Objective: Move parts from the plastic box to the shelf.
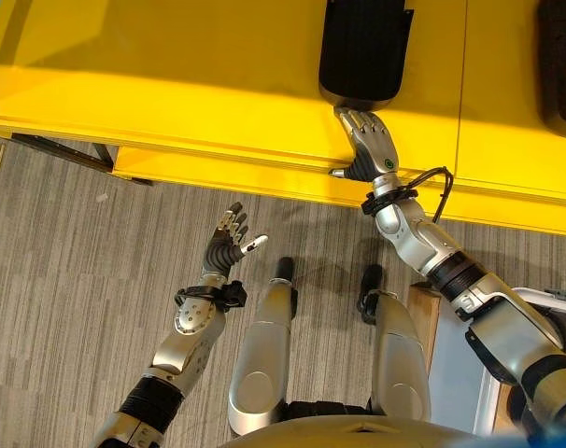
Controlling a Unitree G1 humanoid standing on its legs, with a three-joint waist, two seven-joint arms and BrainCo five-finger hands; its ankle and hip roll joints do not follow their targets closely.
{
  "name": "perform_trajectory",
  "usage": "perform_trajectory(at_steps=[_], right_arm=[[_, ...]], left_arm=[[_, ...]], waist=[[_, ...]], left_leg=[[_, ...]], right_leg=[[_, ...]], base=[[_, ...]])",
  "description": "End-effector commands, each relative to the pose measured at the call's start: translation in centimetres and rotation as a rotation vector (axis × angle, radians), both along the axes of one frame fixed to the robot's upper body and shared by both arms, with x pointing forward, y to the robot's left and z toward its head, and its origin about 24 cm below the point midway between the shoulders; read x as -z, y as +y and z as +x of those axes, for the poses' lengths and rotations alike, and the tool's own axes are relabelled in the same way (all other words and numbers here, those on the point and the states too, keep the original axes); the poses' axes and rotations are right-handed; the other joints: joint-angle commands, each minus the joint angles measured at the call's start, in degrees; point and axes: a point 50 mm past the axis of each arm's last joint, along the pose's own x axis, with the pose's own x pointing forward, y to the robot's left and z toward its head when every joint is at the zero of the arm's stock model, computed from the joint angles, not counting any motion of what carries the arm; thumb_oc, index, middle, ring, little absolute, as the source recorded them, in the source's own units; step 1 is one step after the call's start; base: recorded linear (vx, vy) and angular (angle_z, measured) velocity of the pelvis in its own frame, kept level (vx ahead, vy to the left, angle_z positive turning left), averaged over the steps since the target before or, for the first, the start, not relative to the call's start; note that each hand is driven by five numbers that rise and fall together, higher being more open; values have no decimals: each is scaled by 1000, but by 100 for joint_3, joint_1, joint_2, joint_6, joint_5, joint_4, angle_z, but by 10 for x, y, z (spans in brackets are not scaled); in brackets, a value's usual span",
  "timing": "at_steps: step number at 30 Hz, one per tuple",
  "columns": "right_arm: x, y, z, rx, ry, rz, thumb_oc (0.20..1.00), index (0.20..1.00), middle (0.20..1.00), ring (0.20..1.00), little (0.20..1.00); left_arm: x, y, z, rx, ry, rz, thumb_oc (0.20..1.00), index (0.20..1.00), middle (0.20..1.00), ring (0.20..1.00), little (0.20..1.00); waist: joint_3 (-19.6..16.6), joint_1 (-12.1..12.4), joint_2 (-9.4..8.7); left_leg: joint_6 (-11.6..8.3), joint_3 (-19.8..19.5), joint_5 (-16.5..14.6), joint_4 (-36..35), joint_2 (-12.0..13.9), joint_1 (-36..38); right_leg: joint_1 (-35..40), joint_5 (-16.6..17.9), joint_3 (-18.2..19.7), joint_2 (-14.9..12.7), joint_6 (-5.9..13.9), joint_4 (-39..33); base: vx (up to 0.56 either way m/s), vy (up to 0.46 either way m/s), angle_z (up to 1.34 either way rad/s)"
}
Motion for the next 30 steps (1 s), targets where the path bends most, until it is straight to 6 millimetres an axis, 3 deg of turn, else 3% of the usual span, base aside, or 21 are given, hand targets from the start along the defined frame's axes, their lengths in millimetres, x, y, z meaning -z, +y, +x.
perform_trajectory(at_steps=[1,17,24,30], right_arm=[[-35,-6,7,18,-108,70,1000,1000,1000,1000,1000],[21,6,-31,-167,112,186,1000,1000,1000,1000,1000],[13,6,-50,-272,101,238,1000,1000,1000,1000,1000],[-9,9,-69,-399,54,338,1000,1000,1000,1000,1000]], left_arm=[[-7,5,-9,17,-48,-2,1000,1000,1000,1000,1000],[0,4,-12,-10,-19,-2,1000,1000,1000,1000,1000],[5,7,-16,-20,1,8,1000,1000,1000,1000,1000],[11,9,-20,-33,26,7,1000,1000,1000,1000,1000]], waist=[[-185,115,72],[-340,-28,-92],[-607,-114,-178],[-851,-178,-315]], left_leg=[[31,169,-214,32,252,97],[43,192,-8,-448,262,435],[50,180,362,-1281,209,859],[65,258,618,-1979,263,1334]], right_leg=[[293,-15,101,-254,347,-55],[752,221,0,-210,404,-639],[1257,555,-175,-165,446,-1469],[1696,829,-242,-137,534,-2200]], base=[[0,0,0],[1,0,0],[37,5,3],[49,14,1]])
